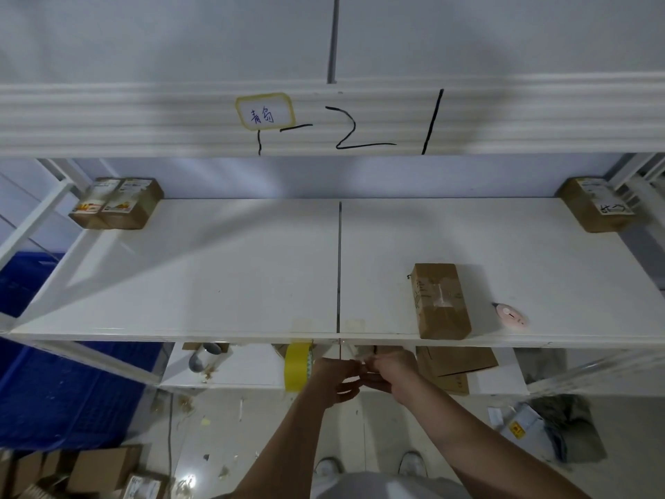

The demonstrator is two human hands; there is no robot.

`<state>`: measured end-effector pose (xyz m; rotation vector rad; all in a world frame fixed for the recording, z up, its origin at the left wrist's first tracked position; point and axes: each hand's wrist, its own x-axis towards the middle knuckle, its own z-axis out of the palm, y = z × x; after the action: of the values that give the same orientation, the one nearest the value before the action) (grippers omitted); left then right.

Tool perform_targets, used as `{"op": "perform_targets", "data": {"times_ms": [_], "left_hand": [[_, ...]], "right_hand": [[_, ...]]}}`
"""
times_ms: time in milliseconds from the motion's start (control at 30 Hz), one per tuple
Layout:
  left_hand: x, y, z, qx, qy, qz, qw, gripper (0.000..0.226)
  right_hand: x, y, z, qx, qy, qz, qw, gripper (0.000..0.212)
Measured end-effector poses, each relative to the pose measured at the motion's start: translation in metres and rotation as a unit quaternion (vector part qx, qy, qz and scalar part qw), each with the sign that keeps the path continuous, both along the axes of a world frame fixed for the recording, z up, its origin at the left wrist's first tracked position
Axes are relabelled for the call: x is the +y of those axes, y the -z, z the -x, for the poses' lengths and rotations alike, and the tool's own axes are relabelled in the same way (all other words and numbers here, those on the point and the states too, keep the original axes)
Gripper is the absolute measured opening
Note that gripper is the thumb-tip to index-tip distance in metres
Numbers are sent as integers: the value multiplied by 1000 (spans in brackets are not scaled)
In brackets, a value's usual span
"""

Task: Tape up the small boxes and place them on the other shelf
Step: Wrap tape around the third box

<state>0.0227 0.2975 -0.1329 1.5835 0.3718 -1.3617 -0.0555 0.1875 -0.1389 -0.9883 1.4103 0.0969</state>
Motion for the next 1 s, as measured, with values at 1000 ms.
{"op": "perform_targets", "data": {"times_ms": [1000], "left_hand": [[-45,-10,-34,-18,-127,61,990,7]], "right_hand": [[40,-84,-15,18,-15,246,969,17]]}}
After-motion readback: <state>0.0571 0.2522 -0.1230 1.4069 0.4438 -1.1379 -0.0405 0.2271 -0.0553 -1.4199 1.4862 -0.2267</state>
